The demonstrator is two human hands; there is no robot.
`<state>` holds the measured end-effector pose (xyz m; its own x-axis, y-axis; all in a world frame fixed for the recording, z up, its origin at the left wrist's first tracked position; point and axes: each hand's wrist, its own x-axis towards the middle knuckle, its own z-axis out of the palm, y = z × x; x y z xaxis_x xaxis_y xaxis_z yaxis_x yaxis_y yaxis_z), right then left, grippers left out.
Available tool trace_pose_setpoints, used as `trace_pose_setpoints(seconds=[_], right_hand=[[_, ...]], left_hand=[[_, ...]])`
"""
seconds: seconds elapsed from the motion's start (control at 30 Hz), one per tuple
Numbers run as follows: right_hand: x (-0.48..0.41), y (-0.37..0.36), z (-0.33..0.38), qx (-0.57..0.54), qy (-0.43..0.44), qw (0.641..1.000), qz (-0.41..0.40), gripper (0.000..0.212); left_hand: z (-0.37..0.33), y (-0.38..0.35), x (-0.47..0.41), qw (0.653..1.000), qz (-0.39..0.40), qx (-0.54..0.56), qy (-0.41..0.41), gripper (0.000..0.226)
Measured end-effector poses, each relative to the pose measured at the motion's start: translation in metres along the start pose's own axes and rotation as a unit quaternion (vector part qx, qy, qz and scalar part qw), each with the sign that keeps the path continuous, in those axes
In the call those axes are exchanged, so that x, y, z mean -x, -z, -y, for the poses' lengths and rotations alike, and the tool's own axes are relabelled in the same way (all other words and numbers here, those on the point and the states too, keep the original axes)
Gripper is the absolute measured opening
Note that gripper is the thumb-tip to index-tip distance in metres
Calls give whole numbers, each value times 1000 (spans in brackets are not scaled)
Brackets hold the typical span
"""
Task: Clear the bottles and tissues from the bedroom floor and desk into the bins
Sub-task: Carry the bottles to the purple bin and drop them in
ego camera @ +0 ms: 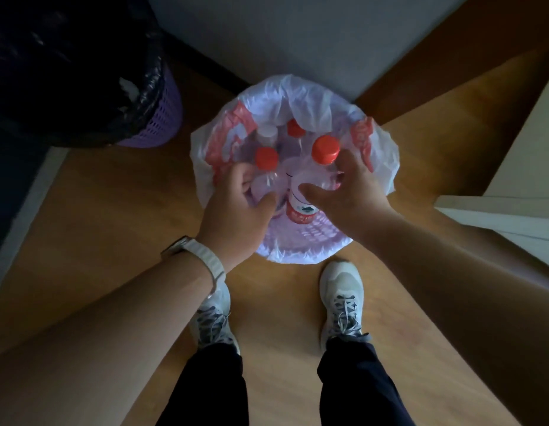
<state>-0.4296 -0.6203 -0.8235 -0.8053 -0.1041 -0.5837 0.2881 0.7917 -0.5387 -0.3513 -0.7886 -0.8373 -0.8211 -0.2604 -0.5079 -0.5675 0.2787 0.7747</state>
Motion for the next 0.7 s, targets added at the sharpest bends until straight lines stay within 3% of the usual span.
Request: trace_pose_setpoints(seconds=[0.13,0.3,0.47,0.7], right_hand=[[3,1,-3,5,5,1000,-30,78],[39,31,17,61,28,997,-22,59],[84,85,70,198,130,972,-3,52],[153,171,166,285,225,931,-29,51]], left_hand=[[-4,8,4,999,-4,-23,-26,41],[-41,43,29,988,-8,-110,-108,33],[-102,92,56,943,23,-247,-223,39],[-211,164,109,880,-12,-382,-281,45]])
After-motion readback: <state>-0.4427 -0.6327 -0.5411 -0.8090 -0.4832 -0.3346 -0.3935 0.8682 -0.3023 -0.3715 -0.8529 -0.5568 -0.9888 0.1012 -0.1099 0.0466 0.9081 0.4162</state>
